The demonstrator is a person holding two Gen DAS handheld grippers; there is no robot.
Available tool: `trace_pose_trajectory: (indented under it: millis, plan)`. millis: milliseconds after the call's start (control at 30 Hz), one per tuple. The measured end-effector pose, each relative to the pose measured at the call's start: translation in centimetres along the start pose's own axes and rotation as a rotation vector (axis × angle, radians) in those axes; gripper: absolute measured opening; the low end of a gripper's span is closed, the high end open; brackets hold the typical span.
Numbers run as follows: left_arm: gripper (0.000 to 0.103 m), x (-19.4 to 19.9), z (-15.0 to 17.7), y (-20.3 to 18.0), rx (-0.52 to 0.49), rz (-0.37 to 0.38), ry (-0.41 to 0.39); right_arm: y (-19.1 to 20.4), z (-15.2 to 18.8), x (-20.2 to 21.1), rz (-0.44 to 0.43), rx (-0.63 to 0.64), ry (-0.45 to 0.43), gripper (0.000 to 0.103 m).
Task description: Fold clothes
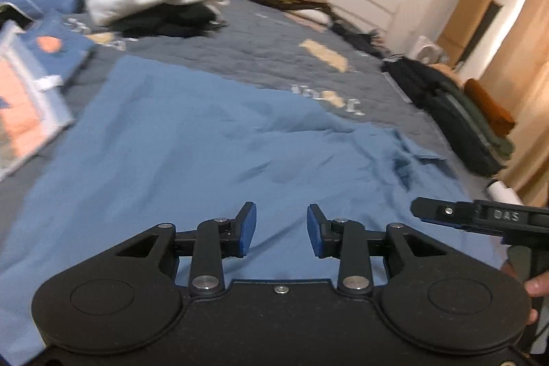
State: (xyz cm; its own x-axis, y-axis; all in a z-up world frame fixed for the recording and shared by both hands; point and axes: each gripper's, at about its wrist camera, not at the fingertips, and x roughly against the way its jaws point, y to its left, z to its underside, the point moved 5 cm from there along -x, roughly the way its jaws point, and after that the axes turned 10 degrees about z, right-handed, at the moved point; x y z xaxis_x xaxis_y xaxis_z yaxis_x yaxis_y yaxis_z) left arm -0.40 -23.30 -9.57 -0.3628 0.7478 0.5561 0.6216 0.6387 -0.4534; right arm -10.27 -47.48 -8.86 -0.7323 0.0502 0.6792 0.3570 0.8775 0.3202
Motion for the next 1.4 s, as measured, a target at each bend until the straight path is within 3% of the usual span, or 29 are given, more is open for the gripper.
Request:
trace_pose_trajectory:
  millis: [167, 500, 733, 900, 1200, 1400]
  plan:
    - [0.035, -3.4, 0.0, -1.5, -0.039, 0.051, 0.047, -4.2, -1.4, -0.5, 0.139, 0.042, -0.036, 0.044]
    - [0.036, -6.2, -1.3, -6.4, -0.144, 0.120, 0.050, -12.5, -4.2, -1.4, 0.413, 0.131, -0.108, 0.044]
    - [0.037, -7.9, -1.8, -8.6, -0.145, 0.168, 0.040, -14.3, -6.3, -2.9, 0.544, 0.336, -0.155, 0.044]
    - [0.038, -9.0, -2.0, -8.8, -0.119, 0.182, 0.049, -14.4, -7.8, -5.1, 0.625, 0.587, -0.165, 0.044]
    - [0.038, -10.8, -2.1, -8.1, -0.069, 0.179, 0.075, -15.2, -8.9, -9.8, 0.651, 0.888, -0.126, 0.044]
    - [0.038, -11.8, -1.7, -7.8, -0.056, 0.173, 0.097, -16.7, -9.3, -12.5, 0.682, 0.988, -0.096, 0.044]
